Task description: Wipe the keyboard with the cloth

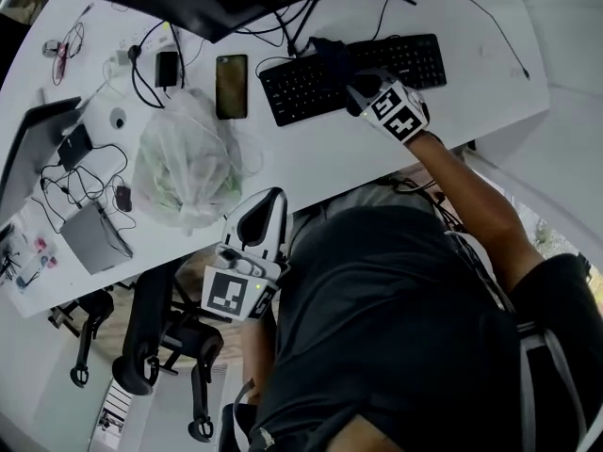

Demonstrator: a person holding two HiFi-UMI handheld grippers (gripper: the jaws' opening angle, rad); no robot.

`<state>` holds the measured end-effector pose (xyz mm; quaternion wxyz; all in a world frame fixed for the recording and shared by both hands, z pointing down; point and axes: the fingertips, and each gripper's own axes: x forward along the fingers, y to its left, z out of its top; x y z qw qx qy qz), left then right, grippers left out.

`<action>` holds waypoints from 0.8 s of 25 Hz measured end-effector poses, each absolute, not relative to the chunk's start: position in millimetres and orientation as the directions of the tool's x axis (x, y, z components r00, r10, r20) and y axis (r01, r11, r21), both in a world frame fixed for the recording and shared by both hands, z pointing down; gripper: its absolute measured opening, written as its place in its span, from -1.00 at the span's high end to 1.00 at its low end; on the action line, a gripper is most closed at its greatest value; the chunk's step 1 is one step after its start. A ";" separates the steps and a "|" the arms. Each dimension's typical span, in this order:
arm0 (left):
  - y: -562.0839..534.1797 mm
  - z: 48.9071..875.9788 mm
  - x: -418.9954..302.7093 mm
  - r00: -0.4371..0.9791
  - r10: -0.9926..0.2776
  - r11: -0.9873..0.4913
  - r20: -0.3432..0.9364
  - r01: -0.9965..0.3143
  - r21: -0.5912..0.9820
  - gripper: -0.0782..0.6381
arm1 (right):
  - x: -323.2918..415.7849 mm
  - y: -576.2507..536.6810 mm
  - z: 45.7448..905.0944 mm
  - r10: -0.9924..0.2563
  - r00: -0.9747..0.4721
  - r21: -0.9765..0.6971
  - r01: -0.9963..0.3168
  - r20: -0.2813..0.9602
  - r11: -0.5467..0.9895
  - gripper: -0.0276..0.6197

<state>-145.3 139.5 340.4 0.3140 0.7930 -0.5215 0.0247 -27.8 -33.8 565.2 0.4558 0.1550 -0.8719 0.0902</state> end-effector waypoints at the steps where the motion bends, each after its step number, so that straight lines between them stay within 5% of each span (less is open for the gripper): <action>1: 139.4 340.1 -146.8 0.460 -0.810 -0.264 0.364 -0.840 0.474 0.78 | -20.7 -38.6 556.5 -0.218 -0.516 0.006 -0.381 0.828 0.925 0.77; 7: 136.6 338.2 -142.7 0.489 -0.787 -0.296 0.376 -0.834 0.466 0.78 | -154.2 27.6 540.8 -0.069 -0.694 -0.077 -0.177 0.717 0.981 0.77; 11: 137.1 338.9 -135.9 0.485 -0.780 -0.296 0.395 -0.843 0.450 0.78 | -197.0 53.5 579.4 0.025 -0.658 -0.100 -0.078 0.753 0.992 0.77; 20: 130.5 339.6 -128.8 0.457 -0.806 -0.270 0.375 -0.849 0.455 0.78 | 49.0 -55.3 572.5 -0.274 -0.435 0.059 -0.447 0.858 0.892 0.77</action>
